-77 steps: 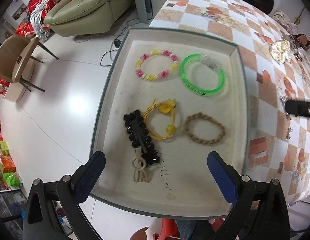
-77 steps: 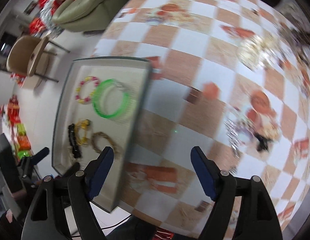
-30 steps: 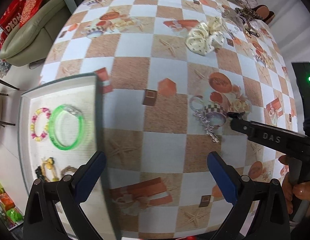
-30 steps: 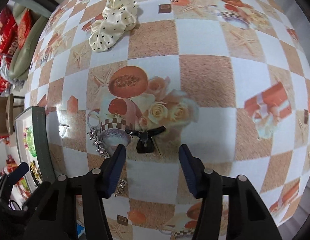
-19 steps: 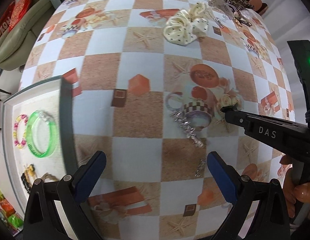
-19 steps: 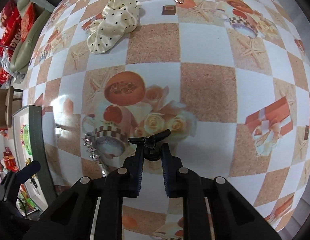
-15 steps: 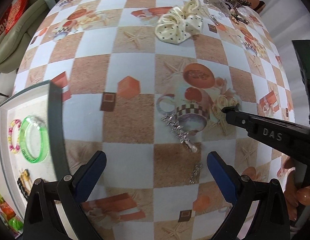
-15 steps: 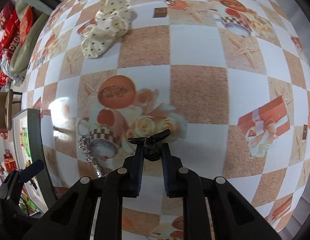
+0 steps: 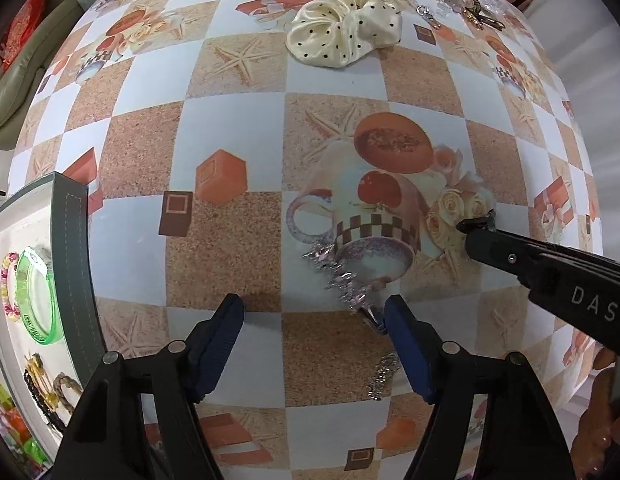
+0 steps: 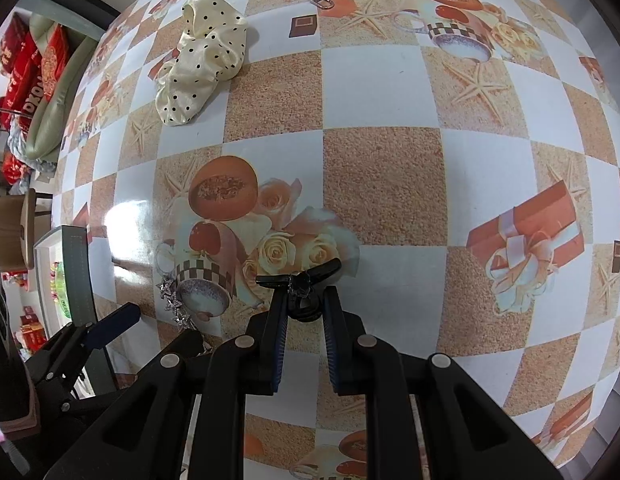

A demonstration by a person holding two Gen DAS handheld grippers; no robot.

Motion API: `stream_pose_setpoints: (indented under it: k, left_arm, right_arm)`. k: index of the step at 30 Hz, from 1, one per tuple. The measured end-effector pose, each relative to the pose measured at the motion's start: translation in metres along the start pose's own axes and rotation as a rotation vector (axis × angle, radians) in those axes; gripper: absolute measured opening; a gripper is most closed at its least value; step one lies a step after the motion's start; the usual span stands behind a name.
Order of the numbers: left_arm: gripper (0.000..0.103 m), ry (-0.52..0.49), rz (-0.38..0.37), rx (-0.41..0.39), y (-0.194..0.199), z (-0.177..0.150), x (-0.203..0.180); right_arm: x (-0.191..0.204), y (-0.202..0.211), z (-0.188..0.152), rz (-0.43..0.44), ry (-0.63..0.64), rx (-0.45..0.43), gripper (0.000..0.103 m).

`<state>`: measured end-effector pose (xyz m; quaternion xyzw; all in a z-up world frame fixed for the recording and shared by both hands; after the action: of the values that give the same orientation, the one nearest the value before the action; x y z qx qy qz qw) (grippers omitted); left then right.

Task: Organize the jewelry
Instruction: 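Grasp the silver star hair clip with the left tool while the right tool grasps the black hair claw, then carry the star clip and black claw into the white tray and open both tools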

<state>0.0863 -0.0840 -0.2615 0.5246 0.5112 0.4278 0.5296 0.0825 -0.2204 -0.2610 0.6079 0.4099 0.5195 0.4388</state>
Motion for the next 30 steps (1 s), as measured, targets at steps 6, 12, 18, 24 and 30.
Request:
stream_pose_setpoints:
  k: [6,12,18,24,30]
  left_arm:
    - [0.071,0.01,0.003,0.003,-0.003,0.005,-0.007]
    - [0.038,-0.02,0.023,-0.005,-0.003,0.004,-0.019]
    - [0.022,-0.011,-0.031,-0.012,0.002,0.001,-0.017]
    - [0.022,-0.017,-0.057,-0.038,0.018,-0.011,-0.015]
    - [0.022,-0.018,-0.062,-0.07,0.035,-0.018,-0.007]
  right_arm:
    - [0.001,0.0,0.0,0.008,-0.004,0.001,0.019]
    - [0.0,0.001,0.0,0.012,-0.002,0.0,0.019]
    - [0.0,0.001,0.0,0.009,-0.001,0.0,0.019]
    - [-0.002,0.005,-0.005,-0.001,-0.005,-0.003,0.019]
    - [-0.001,0.015,-0.014,-0.005,0.004,-0.006,0.019]
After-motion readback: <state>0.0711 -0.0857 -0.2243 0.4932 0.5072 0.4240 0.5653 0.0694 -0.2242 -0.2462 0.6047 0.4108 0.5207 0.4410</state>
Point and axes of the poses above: each gripper's, at about its wrist camera, not at the fingertips, and y roughly against the way its jaws point, x to its left, z to its top, the point moved 8 cm from there along -y, roughly the way its jaws point, and after that the axes turned 7 degrees about x, right-handed, at the moved point
